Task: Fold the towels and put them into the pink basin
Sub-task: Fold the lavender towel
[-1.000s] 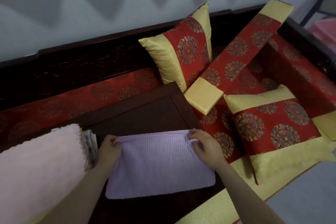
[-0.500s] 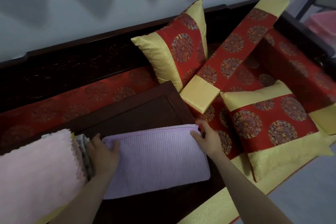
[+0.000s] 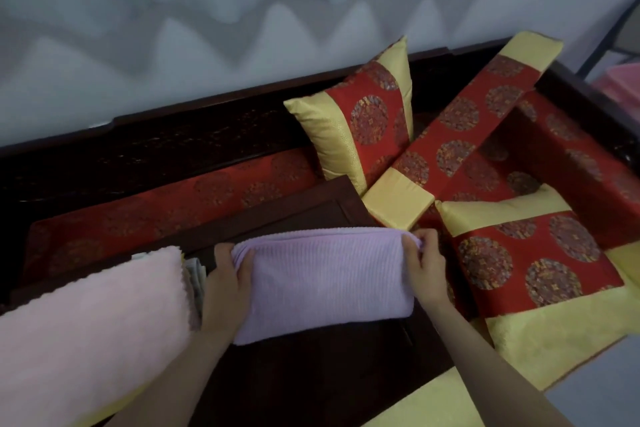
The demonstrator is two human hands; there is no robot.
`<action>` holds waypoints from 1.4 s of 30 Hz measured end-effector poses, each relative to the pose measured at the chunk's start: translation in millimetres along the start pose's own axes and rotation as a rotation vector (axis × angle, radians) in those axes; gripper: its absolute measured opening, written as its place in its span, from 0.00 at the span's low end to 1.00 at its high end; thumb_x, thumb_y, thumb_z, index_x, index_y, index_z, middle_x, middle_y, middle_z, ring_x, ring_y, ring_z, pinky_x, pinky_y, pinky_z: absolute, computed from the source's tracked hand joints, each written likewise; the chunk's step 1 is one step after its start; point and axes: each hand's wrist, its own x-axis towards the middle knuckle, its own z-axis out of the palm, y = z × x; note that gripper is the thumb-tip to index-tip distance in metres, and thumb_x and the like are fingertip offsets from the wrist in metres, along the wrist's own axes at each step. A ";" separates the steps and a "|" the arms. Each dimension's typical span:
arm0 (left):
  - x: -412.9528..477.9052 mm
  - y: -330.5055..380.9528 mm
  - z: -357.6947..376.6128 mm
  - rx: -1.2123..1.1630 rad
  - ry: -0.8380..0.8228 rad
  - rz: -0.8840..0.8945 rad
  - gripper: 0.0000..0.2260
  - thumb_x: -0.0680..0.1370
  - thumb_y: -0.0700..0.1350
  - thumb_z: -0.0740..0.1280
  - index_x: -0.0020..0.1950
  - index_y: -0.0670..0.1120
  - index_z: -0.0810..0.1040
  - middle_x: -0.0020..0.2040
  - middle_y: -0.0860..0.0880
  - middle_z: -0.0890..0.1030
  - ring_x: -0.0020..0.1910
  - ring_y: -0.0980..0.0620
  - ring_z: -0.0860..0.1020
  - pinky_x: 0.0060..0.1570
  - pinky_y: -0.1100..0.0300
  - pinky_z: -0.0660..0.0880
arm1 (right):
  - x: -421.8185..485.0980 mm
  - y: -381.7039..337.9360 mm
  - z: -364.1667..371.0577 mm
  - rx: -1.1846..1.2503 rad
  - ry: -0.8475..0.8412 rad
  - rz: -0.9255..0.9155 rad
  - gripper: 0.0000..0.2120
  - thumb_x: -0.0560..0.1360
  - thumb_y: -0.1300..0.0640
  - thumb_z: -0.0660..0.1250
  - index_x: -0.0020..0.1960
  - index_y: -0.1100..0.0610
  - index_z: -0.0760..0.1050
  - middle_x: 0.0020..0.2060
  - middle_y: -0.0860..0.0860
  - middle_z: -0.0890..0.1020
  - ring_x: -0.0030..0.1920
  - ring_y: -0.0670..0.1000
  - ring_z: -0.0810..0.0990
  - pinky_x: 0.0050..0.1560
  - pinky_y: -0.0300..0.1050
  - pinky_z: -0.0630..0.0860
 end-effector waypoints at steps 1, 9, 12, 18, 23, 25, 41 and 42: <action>1.1 7.7 -13.6 -0.023 0.036 0.033 0.06 0.80 0.46 0.59 0.52 0.45 0.65 0.29 0.49 0.72 0.27 0.50 0.72 0.25 0.57 0.64 | 1.0 -16.7 -4.0 0.002 0.033 -0.042 0.09 0.80 0.51 0.59 0.49 0.58 0.66 0.32 0.50 0.74 0.30 0.49 0.74 0.32 0.49 0.71; -19.2 7.1 -150.3 -0.026 0.258 0.085 0.05 0.80 0.43 0.60 0.51 0.45 0.64 0.25 0.47 0.72 0.23 0.50 0.71 0.22 0.59 0.62 | -2.9 -147.7 10.3 0.010 -0.062 -0.431 0.12 0.76 0.43 0.55 0.50 0.51 0.64 0.28 0.47 0.73 0.27 0.47 0.74 0.27 0.41 0.67; -42.5 -18.0 -200.5 0.022 0.357 0.021 0.05 0.80 0.44 0.59 0.50 0.45 0.64 0.28 0.48 0.74 0.27 0.52 0.74 0.26 0.59 0.66 | -13.8 -182.3 57.0 0.046 -0.235 -0.499 0.08 0.79 0.50 0.60 0.47 0.54 0.67 0.28 0.45 0.72 0.30 0.43 0.75 0.29 0.36 0.67; -61.4 -103.1 -268.0 0.079 0.365 -0.151 0.07 0.80 0.47 0.59 0.48 0.44 0.66 0.32 0.48 0.75 0.30 0.50 0.76 0.28 0.61 0.68 | -42.9 -221.3 165.8 0.022 -0.526 -0.428 0.08 0.79 0.52 0.61 0.50 0.57 0.68 0.31 0.47 0.73 0.28 0.40 0.74 0.29 0.33 0.70; -39.8 -172.3 -285.2 0.156 0.249 -0.329 0.12 0.80 0.50 0.59 0.50 0.42 0.64 0.34 0.47 0.74 0.34 0.44 0.76 0.30 0.57 0.68 | -61.3 -226.7 238.4 -0.184 -0.589 -0.308 0.11 0.80 0.50 0.58 0.56 0.57 0.66 0.39 0.52 0.77 0.40 0.54 0.78 0.40 0.50 0.76; -33.0 -188.3 -282.4 0.199 0.196 -0.445 0.14 0.79 0.53 0.61 0.53 0.43 0.64 0.40 0.45 0.75 0.39 0.42 0.77 0.35 0.53 0.72 | -64.9 -220.9 250.2 -0.298 -0.581 -0.320 0.10 0.81 0.50 0.56 0.55 0.57 0.65 0.37 0.52 0.76 0.37 0.55 0.78 0.36 0.49 0.75; -28.3 -200.1 -291.0 0.434 0.186 -0.492 0.18 0.77 0.50 0.64 0.59 0.39 0.67 0.53 0.36 0.76 0.47 0.38 0.75 0.45 0.44 0.74 | -80.1 -224.3 247.6 -0.254 -0.675 -0.248 0.08 0.80 0.49 0.57 0.53 0.54 0.64 0.38 0.49 0.75 0.41 0.53 0.77 0.35 0.45 0.70; -27.2 -195.3 -288.1 0.531 0.197 -0.459 0.20 0.77 0.49 0.64 0.61 0.38 0.67 0.57 0.36 0.74 0.54 0.36 0.73 0.49 0.41 0.73 | -78.1 -223.9 239.9 -0.273 -0.660 -0.254 0.10 0.80 0.48 0.57 0.55 0.54 0.65 0.43 0.51 0.76 0.45 0.54 0.77 0.39 0.46 0.72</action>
